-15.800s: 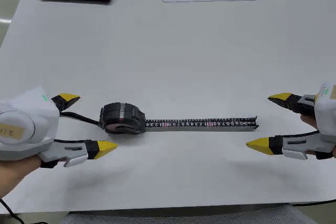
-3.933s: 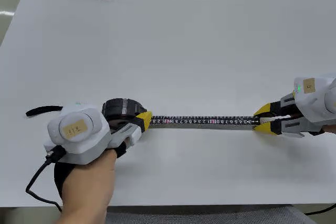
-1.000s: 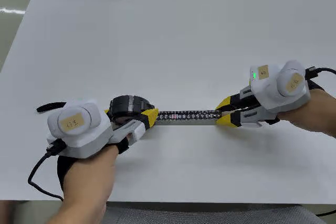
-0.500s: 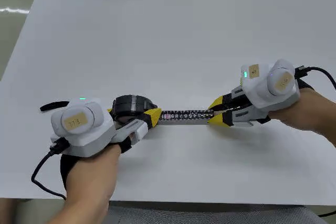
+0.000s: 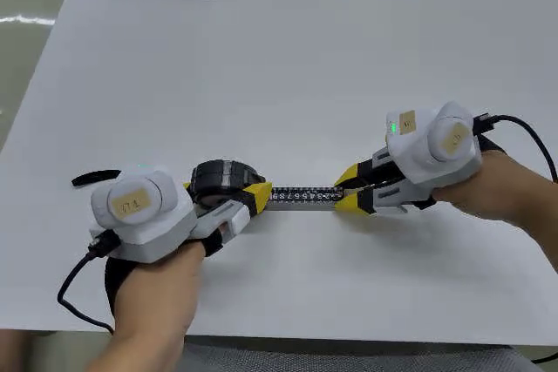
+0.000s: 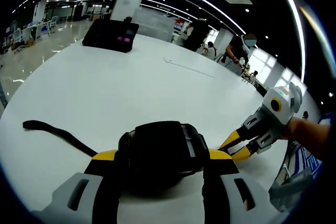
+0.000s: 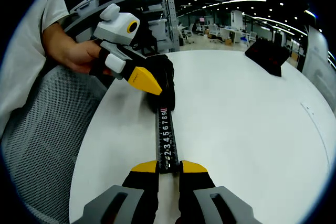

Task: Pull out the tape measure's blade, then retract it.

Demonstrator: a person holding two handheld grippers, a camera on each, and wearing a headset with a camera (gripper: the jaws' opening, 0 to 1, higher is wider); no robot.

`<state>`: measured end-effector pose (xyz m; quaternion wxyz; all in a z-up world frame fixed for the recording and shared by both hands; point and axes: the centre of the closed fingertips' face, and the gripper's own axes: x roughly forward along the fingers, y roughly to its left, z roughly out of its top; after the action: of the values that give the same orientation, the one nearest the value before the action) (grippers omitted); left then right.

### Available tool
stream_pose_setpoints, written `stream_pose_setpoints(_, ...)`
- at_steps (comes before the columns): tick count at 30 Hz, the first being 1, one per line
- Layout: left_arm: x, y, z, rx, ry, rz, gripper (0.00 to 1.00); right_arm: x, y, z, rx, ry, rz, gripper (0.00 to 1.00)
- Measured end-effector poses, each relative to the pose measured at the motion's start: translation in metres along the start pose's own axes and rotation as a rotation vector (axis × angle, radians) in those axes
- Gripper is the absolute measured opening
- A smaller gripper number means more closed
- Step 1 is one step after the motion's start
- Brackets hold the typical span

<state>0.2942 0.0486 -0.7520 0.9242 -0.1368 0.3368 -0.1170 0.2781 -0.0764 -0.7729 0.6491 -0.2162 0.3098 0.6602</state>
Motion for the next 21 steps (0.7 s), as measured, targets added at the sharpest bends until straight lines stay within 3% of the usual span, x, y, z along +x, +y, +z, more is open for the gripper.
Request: stream_pose_setpoints(21, -0.001, 0.001, 0.001, -0.006, -0.002, -0.003, 0.59, 0.023, 0.001, 0.019, 0.007, -0.044, 0.027, 0.11)
